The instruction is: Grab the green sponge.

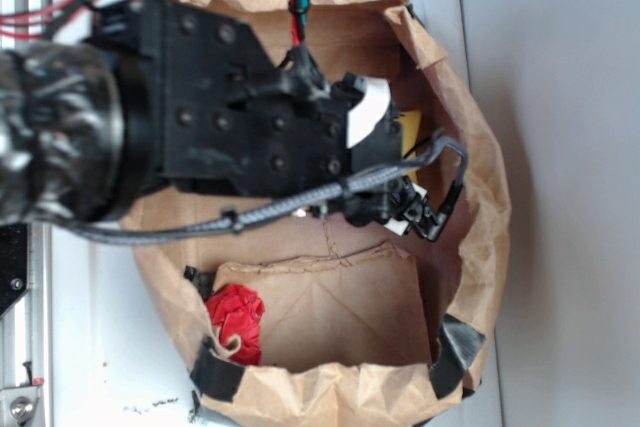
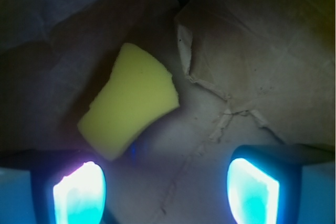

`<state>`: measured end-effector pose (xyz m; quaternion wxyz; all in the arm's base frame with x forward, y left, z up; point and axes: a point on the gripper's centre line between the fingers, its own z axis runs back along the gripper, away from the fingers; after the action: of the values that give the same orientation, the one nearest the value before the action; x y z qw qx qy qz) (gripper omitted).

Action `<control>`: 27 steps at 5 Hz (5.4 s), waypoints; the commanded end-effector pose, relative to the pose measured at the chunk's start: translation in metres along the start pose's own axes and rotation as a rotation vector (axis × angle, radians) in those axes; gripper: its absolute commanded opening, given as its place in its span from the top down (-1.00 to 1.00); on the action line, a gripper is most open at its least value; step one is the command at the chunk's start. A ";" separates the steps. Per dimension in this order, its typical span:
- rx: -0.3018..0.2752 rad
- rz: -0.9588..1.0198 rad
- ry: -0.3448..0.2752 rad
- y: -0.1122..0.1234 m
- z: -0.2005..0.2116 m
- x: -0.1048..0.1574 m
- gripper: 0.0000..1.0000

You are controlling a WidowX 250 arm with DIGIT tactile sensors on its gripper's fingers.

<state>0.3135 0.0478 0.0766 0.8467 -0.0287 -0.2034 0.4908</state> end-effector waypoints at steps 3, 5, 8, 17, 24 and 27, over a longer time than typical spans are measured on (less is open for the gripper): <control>-0.077 0.088 -0.057 -0.033 0.000 0.021 -1.00; -0.038 0.114 -0.063 -0.049 -0.010 0.022 -1.00; -0.024 0.086 -0.102 -0.049 -0.023 0.018 -1.00; -0.014 0.023 -0.118 -0.037 -0.024 0.014 1.00; -0.010 -0.396 0.235 0.004 0.092 0.061 1.00; -0.039 -0.506 0.183 0.035 0.133 0.036 1.00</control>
<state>0.2436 0.0722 0.1844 0.9572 -0.0435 -0.1070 0.2653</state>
